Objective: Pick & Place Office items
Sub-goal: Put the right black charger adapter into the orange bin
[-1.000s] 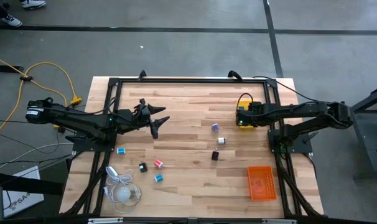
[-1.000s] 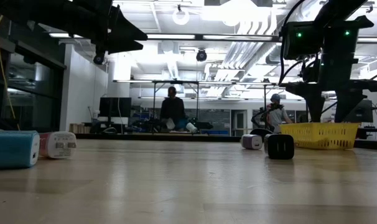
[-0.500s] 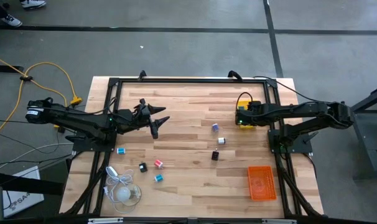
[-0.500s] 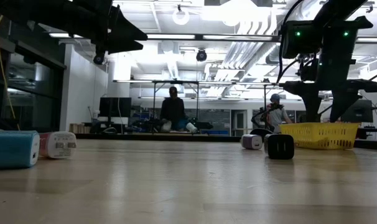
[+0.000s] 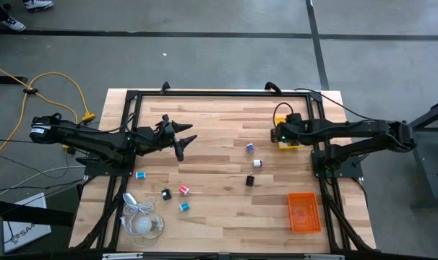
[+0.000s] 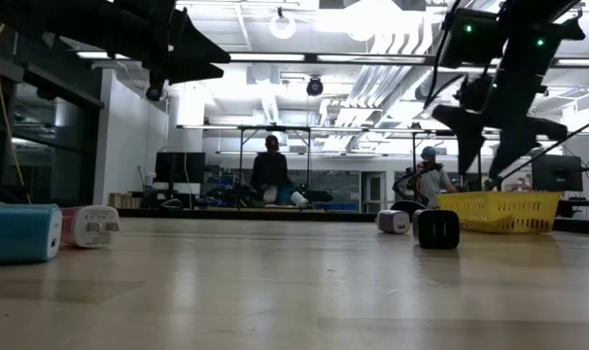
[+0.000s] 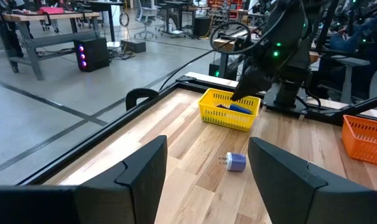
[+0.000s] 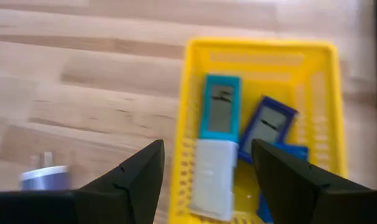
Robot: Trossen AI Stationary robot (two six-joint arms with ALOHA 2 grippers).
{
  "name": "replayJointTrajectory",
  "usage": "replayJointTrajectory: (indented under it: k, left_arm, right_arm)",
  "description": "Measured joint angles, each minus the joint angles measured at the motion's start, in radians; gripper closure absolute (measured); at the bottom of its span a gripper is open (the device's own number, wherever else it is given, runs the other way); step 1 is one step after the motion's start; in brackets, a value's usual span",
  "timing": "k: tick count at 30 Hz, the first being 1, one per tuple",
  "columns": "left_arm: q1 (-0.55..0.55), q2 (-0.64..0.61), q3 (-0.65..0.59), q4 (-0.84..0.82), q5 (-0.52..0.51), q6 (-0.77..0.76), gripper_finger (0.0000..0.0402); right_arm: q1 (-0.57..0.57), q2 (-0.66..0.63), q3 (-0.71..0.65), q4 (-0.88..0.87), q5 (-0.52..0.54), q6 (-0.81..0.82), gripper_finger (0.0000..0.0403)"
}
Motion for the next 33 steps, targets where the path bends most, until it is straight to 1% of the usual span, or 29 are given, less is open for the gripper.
replayJointTrajectory:
  k: [9, 12, 17, 22, 29, 33]
  left_arm:
    - [0.000, 0.000, 0.000, 0.000, 0.000, 0.000, 0.0183]
    - [0.000, 0.000, 0.000, 0.000, 0.000, 0.000, 0.0183]
    - [0.000, 0.000, 0.000, 0.000, 0.000, 0.000, 0.0183]
    - [0.000, 0.000, 0.000, 0.000, 0.000, 0.000, 0.0183]
    - [0.000, 0.000, 0.000, 0.000, 0.000, 0.000, 0.0183]
    - [0.000, 0.000, 0.000, 0.000, 0.000, 0.000, 0.0183]
  right_arm:
    - [0.000, -0.015, 0.000, 0.226, 0.001, -0.264, 0.0176]
    - [0.000, -0.015, 0.000, 0.308, -0.013, -0.366, 0.0176]
    - [0.000, -0.015, 0.000, 0.403, -0.102, -0.537, 0.0176]
    - [0.000, -0.011, 0.000, 0.465, -0.186, -0.654, 0.0176]
    - [0.000, -0.011, 0.000, 0.509, -0.261, -0.849, 0.0176]
    - [0.000, -0.011, 0.000, 0.517, -0.347, -0.942, 0.0176]
